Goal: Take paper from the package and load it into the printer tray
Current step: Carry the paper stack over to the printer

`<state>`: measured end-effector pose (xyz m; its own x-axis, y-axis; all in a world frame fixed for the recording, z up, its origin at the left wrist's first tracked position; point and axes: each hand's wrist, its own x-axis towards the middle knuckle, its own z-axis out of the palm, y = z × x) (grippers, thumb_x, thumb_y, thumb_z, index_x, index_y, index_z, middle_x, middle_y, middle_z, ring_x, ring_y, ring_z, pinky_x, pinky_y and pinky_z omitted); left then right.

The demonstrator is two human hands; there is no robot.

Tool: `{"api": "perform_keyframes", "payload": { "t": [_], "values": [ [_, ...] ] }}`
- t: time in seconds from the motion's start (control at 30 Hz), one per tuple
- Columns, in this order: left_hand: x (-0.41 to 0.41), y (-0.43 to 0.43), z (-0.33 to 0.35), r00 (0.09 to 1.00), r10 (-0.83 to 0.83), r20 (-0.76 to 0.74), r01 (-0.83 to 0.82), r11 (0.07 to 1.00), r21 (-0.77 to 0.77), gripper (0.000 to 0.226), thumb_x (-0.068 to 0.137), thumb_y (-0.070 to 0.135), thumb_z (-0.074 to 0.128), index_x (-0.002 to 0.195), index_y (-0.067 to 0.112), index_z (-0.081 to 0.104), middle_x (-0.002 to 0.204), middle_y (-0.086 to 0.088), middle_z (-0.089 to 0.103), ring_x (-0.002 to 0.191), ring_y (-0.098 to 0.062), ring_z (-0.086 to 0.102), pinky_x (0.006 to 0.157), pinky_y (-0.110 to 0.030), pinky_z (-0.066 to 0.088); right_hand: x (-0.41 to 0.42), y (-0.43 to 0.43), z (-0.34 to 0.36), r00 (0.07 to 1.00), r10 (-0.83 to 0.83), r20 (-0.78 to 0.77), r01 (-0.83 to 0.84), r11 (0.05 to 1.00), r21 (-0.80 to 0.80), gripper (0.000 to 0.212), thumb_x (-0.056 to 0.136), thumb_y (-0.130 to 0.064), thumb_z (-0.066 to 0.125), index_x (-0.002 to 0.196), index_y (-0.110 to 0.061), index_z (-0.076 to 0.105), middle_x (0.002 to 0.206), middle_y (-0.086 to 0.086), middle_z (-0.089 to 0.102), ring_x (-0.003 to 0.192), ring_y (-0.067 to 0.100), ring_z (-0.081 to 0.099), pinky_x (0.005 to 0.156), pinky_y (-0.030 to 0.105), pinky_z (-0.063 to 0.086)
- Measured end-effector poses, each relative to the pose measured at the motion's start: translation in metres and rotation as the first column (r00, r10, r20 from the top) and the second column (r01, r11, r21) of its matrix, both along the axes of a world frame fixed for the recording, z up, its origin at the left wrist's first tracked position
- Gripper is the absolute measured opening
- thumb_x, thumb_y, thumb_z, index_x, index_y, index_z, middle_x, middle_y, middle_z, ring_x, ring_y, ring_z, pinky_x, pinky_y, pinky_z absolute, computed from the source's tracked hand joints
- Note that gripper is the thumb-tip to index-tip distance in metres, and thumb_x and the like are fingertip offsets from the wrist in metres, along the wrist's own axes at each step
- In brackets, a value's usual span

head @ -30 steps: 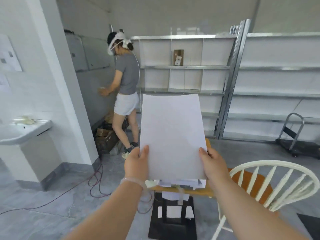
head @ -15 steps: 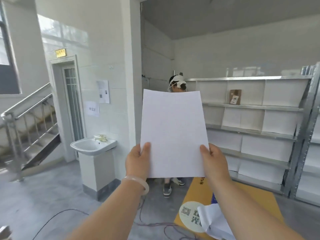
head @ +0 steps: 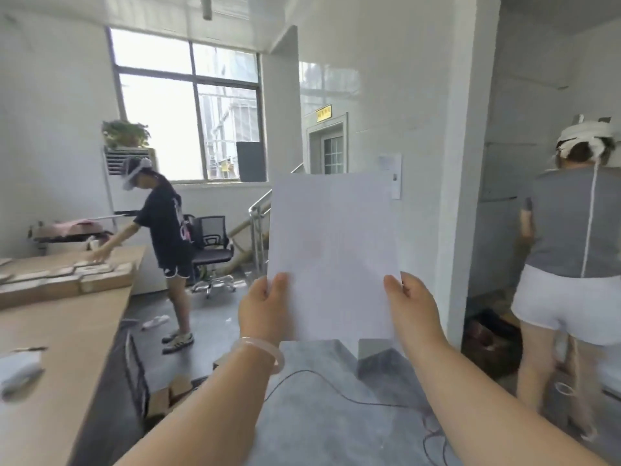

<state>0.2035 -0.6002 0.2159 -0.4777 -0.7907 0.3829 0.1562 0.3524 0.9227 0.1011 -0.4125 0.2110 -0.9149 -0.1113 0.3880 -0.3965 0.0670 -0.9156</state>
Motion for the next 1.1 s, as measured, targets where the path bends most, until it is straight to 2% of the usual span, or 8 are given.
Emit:
{"api": "perform_keyframes", "payload": {
  "t": [0.1,0.23,0.33,0.47,0.67,0.8,0.9,1.1],
  "values": [
    [0.031,-0.058,0.002,0.994,0.105,0.001,-0.105,0.994,0.016,0.042,0.082,0.048,0.051,0.062,0.012,0.045,0.057,-0.002,0.044,0.057,-0.022,0.042,0.055,-0.033,0.036,0.006,-0.071,0.003,0.987,0.163,0.007,-0.163,0.986,-0.017,0.032,0.087,-0.034,0.048,0.085,-0.003,0.052,0.072,0.003,0.046,0.064,0.017,0.043,0.057,0.031,0.034],
    [0.074,-0.114,0.002,0.973,0.229,-0.032,-0.226,0.971,0.081,0.047,0.083,0.053,0.050,0.085,0.007,0.058,0.076,-0.014,0.064,0.070,-0.029,0.062,0.065,-0.039,0.054,0.018,-0.154,0.011,0.939,0.343,-0.016,-0.343,0.939,-0.015,0.022,0.083,-0.036,0.049,0.072,-0.018,0.054,0.061,-0.009,0.051,0.054,0.011,0.047,0.050,0.027,0.037],
    [0.106,-0.142,0.005,0.913,0.403,-0.055,-0.402,0.915,0.035,0.039,0.087,0.051,0.049,0.071,0.016,0.056,0.056,0.007,0.058,0.054,-0.008,0.056,0.050,-0.024,0.041,0.031,-0.206,0.016,0.880,0.473,-0.044,-0.474,0.881,-0.003,0.023,0.084,-0.038,0.048,0.074,-0.019,0.054,0.065,-0.003,0.053,0.055,0.012,0.048,0.051,0.029,0.038],
    [0.150,-0.163,0.010,0.814,0.576,-0.074,-0.575,0.817,0.041,0.034,0.089,0.042,0.051,0.063,0.020,0.052,0.044,0.020,0.051,0.042,0.004,0.046,0.038,-0.008,0.032,0.055,-0.267,0.020,0.772,0.630,-0.079,-0.632,0.775,0.011,0.022,0.089,-0.034,0.049,0.074,-0.019,0.056,0.070,-0.002,0.056,0.060,0.015,0.050,0.051,0.028,0.037],
    [0.230,-0.156,0.005,0.599,0.798,-0.075,-0.799,0.601,0.022,0.036,0.091,0.042,0.050,0.070,0.014,0.058,0.058,0.011,0.056,0.051,-0.008,0.049,0.047,-0.019,0.036,0.115,-0.330,0.020,0.539,0.838,-0.087,-0.838,0.544,0.045,0.016,0.094,-0.038,0.046,0.095,-0.029,0.059,0.087,-0.014,0.061,0.077,0.007,0.058,0.056,0.027,0.039],
    [0.290,-0.129,-0.010,0.409,0.911,-0.054,-0.911,0.411,0.035,0.035,0.092,0.044,0.049,0.076,0.015,0.059,0.069,0.004,0.060,0.060,-0.013,0.054,0.052,-0.026,0.042,0.181,-0.354,0.005,0.309,0.950,-0.042,-0.950,0.310,0.020,0.019,0.093,-0.040,0.047,0.091,-0.028,0.061,0.088,-0.007,0.067,0.077,0.013,0.063,0.060,0.030,0.049],
    [0.336,-0.110,-0.020,0.283,0.958,-0.046,-0.956,0.286,0.070,0.026,0.092,0.042,0.050,0.079,0.022,0.062,0.075,0.006,0.064,0.068,-0.012,0.058,0.057,-0.028,0.041,0.234,-0.362,-0.007,0.160,0.987,-0.017,-0.987,0.160,-0.007,0.019,0.093,-0.043,0.046,0.092,-0.031,0.061,0.088,-0.013,0.066,0.076,0.009,0.062,0.055,0.024,0.043],
    [0.420,-0.079,-0.032,0.062,0.995,-0.077,-0.991,0.071,0.117,0.037,0.091,0.034,0.056,0.070,0.004,0.053,0.062,0.002,0.048,0.059,-0.017,0.041,0.053,-0.025,0.035,0.334,-0.369,-0.024,-0.067,0.995,0.070,-0.993,-0.060,-0.104,0.014,0.087,-0.035,0.054,0.081,-0.036,0.066,0.076,-0.016,0.071,0.066,0.004,0.066,0.050,0.018,0.049]
  ]
}}
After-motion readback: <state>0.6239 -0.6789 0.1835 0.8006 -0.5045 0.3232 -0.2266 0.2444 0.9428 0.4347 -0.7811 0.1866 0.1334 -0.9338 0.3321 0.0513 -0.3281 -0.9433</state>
